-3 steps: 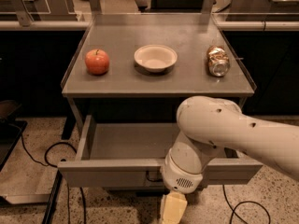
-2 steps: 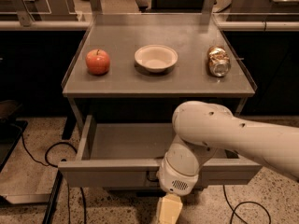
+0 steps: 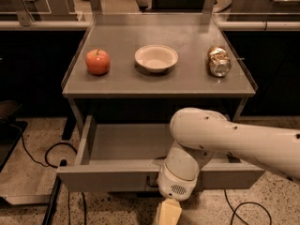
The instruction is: Open top drawer
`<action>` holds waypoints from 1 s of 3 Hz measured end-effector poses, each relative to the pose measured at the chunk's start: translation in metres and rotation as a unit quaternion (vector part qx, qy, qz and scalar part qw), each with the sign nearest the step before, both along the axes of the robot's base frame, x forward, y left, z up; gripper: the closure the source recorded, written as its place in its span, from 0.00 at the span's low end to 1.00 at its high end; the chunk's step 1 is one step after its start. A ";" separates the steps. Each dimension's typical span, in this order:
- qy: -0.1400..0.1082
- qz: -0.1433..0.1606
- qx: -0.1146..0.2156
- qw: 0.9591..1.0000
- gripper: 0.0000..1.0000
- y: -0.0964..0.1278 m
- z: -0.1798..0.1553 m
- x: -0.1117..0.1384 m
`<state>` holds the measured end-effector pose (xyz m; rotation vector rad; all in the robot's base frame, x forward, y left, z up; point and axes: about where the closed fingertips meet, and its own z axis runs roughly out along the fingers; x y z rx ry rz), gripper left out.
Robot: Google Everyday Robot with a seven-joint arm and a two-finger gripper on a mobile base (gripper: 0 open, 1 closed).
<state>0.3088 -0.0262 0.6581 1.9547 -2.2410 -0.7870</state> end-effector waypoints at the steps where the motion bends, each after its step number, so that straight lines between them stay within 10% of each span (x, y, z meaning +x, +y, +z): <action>1: 0.023 -0.019 -0.009 1.000 0.00 -0.015 0.005 -0.025; 3: 0.038 -0.038 -0.011 0.998 0.00 -0.028 0.019 -0.053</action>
Offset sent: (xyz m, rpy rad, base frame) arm -0.0823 -0.0420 0.0335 -0.0229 0.1140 -0.1183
